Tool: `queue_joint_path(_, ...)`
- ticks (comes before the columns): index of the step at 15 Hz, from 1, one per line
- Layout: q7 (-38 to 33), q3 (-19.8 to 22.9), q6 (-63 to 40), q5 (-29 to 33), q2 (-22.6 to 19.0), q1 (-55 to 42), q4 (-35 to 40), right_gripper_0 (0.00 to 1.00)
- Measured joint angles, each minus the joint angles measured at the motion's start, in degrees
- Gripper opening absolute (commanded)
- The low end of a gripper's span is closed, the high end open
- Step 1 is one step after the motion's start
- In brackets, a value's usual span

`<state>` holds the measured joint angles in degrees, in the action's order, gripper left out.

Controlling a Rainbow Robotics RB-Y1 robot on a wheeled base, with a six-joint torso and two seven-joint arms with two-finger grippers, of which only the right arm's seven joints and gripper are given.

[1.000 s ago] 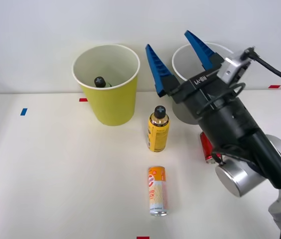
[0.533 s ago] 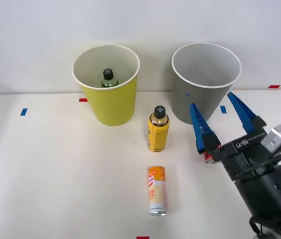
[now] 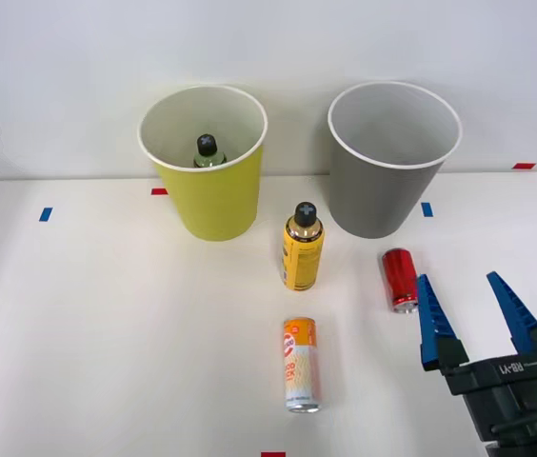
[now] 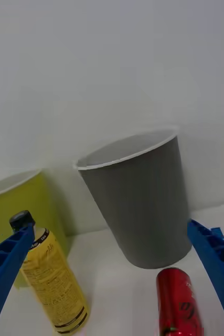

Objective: Put cans in the gray bin, plastic bottles in the light green bin

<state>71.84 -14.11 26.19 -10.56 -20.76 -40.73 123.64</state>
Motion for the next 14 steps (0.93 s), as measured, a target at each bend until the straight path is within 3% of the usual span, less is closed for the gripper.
queue_joint_path(3, -0.4, 0.9, 0.0, -0.3, 0.8, -3.2, -0.9, 1.00)
queue_joint_path(9, 0.3, 3.4, 0.9, 0.8, 6.2, 1.5, -12.2, 1.00)
queue_joint_path(12, -1.1, 6.2, 1.0, 6.4, 9.2, 1.7, -14.7, 1.00)
queue_joint_path(14, -6.8, 7.7, 1.5, 12.1, 10.8, 0.5, -15.0, 1.00)
